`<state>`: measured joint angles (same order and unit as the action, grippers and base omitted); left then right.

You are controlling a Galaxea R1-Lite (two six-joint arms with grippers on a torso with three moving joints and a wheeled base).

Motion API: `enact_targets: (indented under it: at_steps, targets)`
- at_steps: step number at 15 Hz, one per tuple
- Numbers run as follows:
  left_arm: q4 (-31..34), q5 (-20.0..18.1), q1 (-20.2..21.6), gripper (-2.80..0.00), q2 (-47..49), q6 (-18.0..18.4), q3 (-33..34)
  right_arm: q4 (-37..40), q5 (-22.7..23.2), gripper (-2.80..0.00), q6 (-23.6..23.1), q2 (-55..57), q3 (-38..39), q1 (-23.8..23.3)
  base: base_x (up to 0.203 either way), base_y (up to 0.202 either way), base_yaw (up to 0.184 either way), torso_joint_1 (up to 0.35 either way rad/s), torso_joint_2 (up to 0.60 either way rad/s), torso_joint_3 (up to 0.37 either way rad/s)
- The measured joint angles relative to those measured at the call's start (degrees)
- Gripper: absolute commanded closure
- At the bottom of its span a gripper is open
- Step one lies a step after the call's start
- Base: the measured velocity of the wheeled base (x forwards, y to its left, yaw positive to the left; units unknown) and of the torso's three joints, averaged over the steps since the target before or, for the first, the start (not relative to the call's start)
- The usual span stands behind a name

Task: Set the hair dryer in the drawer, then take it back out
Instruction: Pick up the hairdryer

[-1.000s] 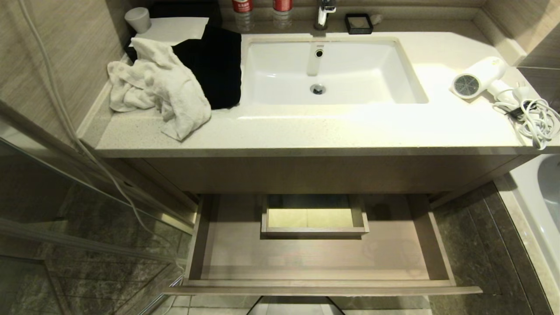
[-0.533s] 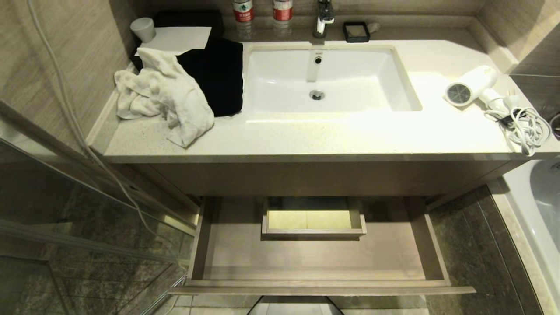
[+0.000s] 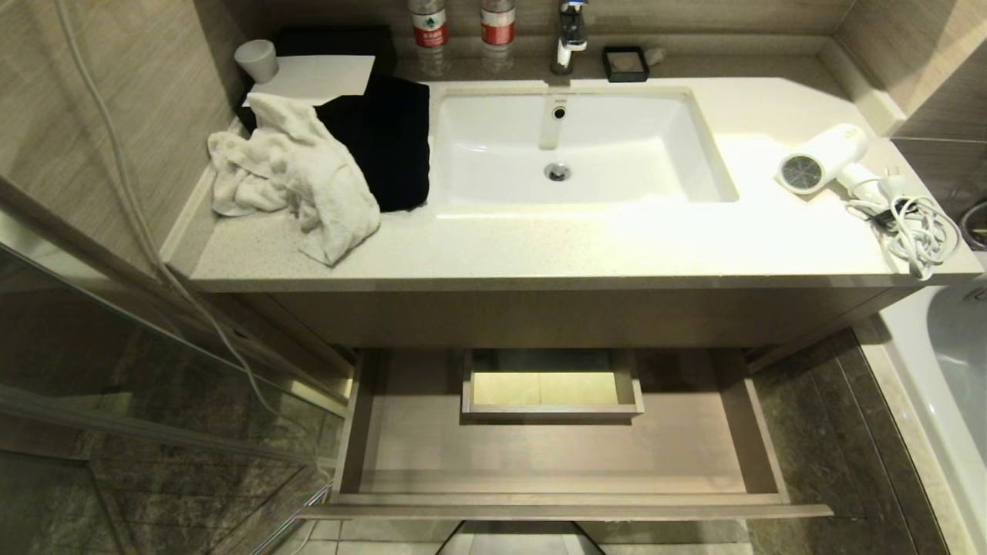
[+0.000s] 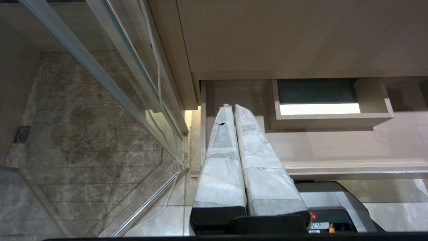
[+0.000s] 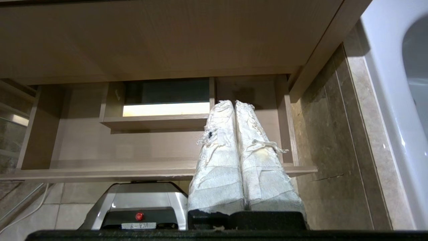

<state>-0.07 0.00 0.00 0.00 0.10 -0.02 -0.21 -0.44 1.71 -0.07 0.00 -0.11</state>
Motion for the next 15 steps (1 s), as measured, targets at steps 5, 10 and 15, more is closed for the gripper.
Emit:
enact_targets:
  at_steps: [5, 10, 15]
  targets:
    - [0.0, 0.0, 0.0, 0.0, 0.0, 0.0, 0.02, -0.17, 0.02, 0.0, -0.27, 0.0, 0.0, 0.0, 0.0, 0.0, 0.0, 0.162, 0.02, 0.175]
    - [0.0, 0.0, 0.0, 0.0, 0.0, 0.0, 0.02, -0.1, 0.01, 0.0, -0.4, 0.0, 0.0, 0.01, 0.0, 0.0, 0.0, 0.252, -0.02, 0.224]
    - [0.0, -0.02, 0.0, 0.0, 0.0, -0.02, 0.02, -0.15, 0.06, 0.0, -0.37, 0.0, 0.0, 0.0, 0.0, 0.0, 0.0, 0.293, -0.1, 0.188]
